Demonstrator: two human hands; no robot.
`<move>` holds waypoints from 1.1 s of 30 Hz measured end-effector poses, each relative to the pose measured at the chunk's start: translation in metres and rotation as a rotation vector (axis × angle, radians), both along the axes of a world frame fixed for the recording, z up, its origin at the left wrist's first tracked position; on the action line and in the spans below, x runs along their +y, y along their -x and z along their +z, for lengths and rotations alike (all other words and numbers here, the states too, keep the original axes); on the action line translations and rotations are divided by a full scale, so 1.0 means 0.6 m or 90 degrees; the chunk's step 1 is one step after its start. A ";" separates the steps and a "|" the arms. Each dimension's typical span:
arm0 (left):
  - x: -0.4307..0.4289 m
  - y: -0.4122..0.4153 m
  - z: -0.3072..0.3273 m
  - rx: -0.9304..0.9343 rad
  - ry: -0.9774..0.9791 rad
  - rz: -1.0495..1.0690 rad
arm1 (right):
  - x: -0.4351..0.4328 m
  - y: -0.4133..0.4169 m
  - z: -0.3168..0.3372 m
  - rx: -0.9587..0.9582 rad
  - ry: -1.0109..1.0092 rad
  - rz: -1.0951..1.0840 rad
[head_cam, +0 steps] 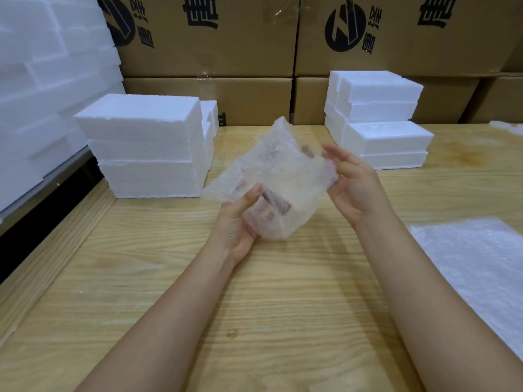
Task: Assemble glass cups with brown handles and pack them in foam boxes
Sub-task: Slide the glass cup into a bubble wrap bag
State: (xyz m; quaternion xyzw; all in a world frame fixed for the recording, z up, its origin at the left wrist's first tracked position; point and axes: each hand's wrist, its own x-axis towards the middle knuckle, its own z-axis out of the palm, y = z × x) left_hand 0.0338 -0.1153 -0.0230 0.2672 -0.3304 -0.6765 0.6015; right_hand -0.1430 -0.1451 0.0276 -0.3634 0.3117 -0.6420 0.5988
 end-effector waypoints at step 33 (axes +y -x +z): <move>0.006 0.018 -0.004 -0.127 -0.006 -0.056 | -0.002 -0.007 -0.026 0.206 0.023 0.004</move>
